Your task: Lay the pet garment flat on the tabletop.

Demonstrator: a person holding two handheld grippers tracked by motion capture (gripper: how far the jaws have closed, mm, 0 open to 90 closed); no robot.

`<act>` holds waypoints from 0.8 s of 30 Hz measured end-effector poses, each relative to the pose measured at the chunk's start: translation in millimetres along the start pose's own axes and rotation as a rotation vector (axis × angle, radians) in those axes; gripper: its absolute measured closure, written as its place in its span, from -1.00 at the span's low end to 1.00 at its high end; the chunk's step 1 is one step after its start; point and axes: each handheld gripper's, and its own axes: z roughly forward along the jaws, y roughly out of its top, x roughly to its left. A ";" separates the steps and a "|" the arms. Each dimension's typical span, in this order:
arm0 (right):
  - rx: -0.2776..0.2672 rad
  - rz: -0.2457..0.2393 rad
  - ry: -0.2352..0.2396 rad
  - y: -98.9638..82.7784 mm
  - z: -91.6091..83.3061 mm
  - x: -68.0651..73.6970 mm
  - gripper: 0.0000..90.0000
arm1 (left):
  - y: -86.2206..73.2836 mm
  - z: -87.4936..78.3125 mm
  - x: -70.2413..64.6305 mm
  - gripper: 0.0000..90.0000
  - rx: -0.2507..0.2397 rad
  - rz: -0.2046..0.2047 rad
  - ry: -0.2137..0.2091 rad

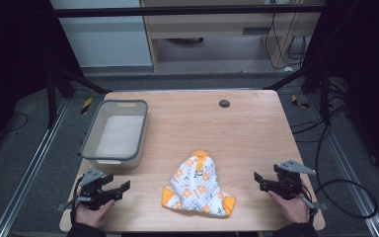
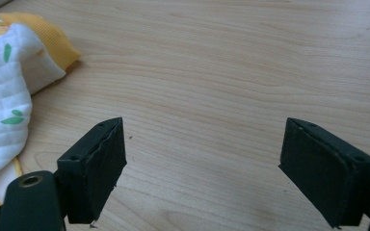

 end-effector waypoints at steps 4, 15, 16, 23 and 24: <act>-0.013 -0.014 0.016 2.5 -1.0 1.8 -0.61 | 5.5 -5.7 -2.4 -0.50 -0.024 0.015 0.008; -0.060 -0.023 0.037 31.1 -8.0 4.8 -0.62 | 32.5 -18.6 -7.7 -0.46 -0.100 0.031 0.004; -0.063 -0.024 0.039 32.7 -7.8 5.3 -0.62 | 36.4 -19.0 -8.6 -0.46 -0.107 0.038 0.003; -0.060 -0.041 0.048 47.5 -2.9 15.1 -0.61 | 57.1 -11.9 -21.4 -0.45 -0.143 0.057 -0.021; -0.063 -0.046 0.050 49.0 -2.0 16.3 -0.60 | 60.4 -9.2 -24.8 -0.45 -0.146 0.060 -0.027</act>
